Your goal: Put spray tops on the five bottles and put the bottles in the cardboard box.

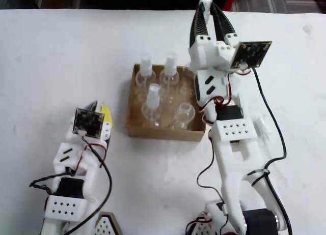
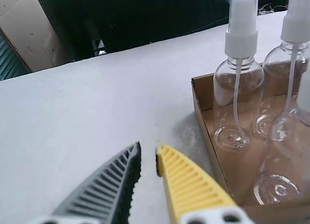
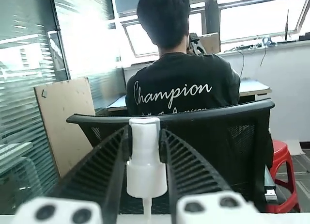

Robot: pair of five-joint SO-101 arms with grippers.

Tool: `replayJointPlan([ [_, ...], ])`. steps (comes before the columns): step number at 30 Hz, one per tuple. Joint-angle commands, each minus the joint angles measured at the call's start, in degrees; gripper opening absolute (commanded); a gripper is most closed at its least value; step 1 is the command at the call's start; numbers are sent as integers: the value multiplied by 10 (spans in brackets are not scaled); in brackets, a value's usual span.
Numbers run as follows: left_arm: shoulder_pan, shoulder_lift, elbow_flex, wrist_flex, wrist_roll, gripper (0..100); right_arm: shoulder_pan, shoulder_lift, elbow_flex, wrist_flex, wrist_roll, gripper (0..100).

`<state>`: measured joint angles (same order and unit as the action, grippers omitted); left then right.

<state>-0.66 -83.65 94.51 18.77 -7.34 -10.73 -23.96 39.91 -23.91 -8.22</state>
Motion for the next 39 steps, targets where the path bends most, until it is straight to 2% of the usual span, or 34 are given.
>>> replayJointPlan([
  [1,6,-6,-3,-11,-5,60,6,3,-7,-4,-16,15],
  [13,6,-6,-3,-14,-5,60,8,8,14,-6,-16,15],
  [29,6,-6,-3,-13,-5,60,8,95,28,-10,-11,15],
  [36,6,-6,-3,-13,-5,60,8,132,69,-108,-6,15],
  [39,6,-6,-3,-13,-5,60,8,144,83,-132,37,15],
])
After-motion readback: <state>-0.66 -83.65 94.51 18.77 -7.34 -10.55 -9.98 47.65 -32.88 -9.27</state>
